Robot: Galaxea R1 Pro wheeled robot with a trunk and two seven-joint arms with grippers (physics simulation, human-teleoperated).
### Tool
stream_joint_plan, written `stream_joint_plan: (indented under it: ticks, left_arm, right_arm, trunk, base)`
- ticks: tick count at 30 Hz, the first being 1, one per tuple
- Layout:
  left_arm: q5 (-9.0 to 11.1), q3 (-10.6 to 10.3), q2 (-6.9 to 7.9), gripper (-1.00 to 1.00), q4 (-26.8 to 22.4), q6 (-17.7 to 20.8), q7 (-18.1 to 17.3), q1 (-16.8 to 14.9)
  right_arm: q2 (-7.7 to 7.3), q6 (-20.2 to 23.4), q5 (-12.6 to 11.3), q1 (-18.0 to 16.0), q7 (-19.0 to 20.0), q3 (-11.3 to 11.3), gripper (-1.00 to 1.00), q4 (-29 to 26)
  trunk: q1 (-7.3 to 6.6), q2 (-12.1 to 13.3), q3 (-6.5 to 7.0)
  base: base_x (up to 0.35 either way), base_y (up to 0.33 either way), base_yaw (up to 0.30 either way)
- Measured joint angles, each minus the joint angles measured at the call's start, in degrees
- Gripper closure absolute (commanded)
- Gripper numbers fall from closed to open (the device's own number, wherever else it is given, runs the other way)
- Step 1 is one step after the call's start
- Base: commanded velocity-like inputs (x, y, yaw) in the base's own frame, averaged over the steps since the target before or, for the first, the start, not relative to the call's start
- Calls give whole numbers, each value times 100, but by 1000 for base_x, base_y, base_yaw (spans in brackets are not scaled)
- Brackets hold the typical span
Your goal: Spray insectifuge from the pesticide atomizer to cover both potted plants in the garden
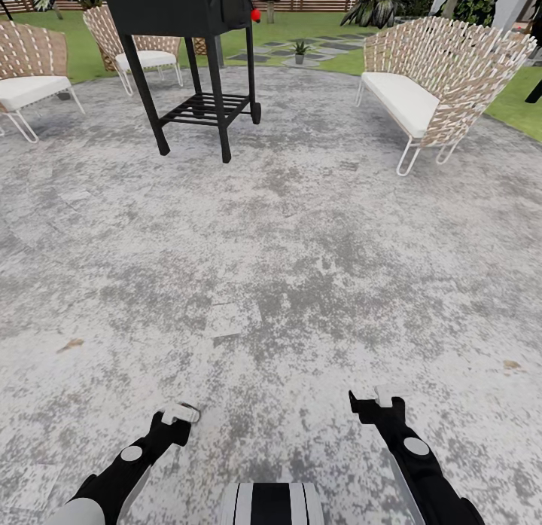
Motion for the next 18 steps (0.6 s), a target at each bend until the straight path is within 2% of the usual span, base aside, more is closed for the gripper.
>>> stream_joint_plan:
  ticks: [18]
  left_arm:
    - [-4, 5, 1, 100, -28, -3, 0, 0]
  right_arm:
    - [0, 0, -1, 0, 0, -1, -100, -9]
  trunk:
    - [0, 0, 0]
  base:
    - [0, 0, 0]
